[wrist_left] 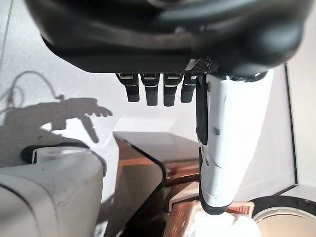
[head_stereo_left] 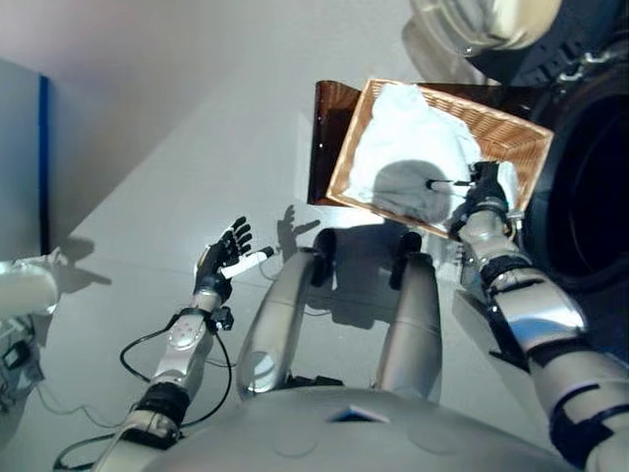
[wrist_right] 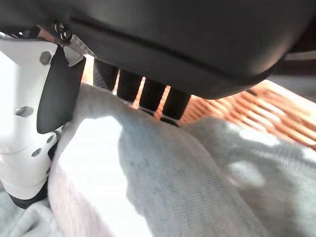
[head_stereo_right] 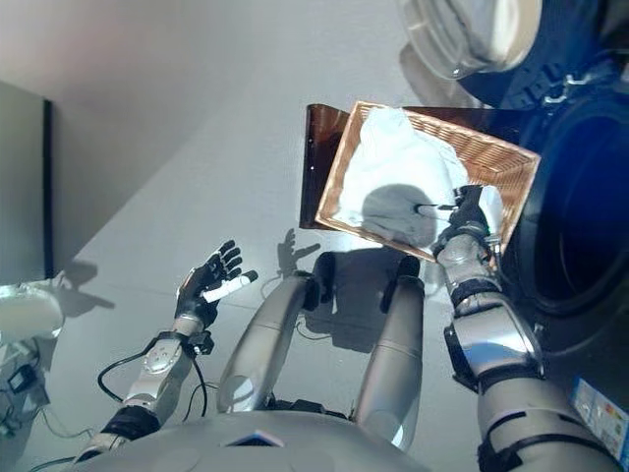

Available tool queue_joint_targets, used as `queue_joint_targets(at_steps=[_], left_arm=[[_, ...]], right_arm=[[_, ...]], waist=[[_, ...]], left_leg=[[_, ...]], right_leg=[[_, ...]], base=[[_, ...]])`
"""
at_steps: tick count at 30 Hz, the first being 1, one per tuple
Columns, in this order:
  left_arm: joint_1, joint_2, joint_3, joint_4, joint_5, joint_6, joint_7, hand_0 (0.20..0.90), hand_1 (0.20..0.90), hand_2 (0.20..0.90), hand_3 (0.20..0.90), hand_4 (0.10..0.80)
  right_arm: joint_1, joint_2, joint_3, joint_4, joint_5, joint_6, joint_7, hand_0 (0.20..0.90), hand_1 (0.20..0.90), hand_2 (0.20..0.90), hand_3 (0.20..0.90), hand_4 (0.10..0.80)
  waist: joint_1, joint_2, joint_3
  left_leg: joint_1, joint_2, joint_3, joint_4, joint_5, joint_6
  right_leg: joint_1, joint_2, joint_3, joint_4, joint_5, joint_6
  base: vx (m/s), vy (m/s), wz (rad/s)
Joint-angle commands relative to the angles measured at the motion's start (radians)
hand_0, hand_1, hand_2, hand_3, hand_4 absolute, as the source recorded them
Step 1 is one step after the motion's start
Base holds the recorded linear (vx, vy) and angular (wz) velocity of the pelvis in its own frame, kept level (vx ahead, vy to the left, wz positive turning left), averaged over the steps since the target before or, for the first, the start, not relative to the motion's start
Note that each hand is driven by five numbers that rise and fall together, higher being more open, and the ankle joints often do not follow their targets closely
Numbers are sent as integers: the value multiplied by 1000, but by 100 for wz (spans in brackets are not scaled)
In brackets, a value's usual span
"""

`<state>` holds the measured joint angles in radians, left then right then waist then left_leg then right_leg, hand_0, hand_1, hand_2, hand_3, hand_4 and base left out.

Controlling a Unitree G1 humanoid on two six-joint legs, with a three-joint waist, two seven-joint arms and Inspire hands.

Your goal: Pick up the clothes and place them into the washing machine

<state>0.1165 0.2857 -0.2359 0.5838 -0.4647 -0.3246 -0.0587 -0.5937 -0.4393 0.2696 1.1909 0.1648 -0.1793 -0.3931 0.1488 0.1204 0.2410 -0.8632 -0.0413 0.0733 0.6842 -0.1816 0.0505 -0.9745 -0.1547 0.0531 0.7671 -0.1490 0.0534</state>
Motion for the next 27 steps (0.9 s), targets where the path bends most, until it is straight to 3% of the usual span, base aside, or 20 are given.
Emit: queue_joint_targets(at_steps=[1,8,11,12,18,27], left_arm=[[10,45,72,26,-27,-88,18,900,900,900,900,800],[-7,35,73,58,-25,-90,12,900,900,900,900,800],[-12,28,81,79,-30,-93,7,900,900,900,900,800],[-12,25,83,87,-33,-94,6,900,900,900,900,800],[-13,12,90,117,-30,-99,-3,900,900,900,900,800],[-23,-8,112,153,-40,-114,6,900,900,900,900,800]], right_arm=[[-14,-35,-56,-80,129,-132,-1,200,200,200,200,300],[4,-54,-87,-59,165,-142,25,200,200,200,200,300],[57,-50,-140,-99,255,-178,72,200,200,200,200,300],[75,-45,-155,-111,277,-187,85,200,200,200,200,300],[164,-37,-217,-196,319,-225,120,200,200,200,200,300],[326,38,-283,-450,340,-281,148,200,200,200,200,300]], waist=[[-15,-7,-42],[-22,-19,-39],[-30,-28,-47],[-33,-29,-45],[-47,-40,-49],[-79,-65,-53]], left_leg=[[70,-26,24,-170,61,-11],[164,-33,8,-252,86,-20],[206,-30,0,-286,96,-26],[208,-27,5,-304,130,-22],[283,-24,-9,-352,143,-30],[371,-12,-19,-419,162,-39]], right_leg=[[114,-11,-34,-151,70,-28],[215,-10,-54,-244,90,-21],[260,-10,-63,-275,94,-16],[265,-10,-69,-296,126,-22],[346,-10,-83,-344,130,-15],[429,-4,-95,-407,136,-5]], base=[[40,-28,-10],[47,-37,-4],[29,-42,-2],[-32,-30,-2],[44,-30,-1],[45,-19,-2]])
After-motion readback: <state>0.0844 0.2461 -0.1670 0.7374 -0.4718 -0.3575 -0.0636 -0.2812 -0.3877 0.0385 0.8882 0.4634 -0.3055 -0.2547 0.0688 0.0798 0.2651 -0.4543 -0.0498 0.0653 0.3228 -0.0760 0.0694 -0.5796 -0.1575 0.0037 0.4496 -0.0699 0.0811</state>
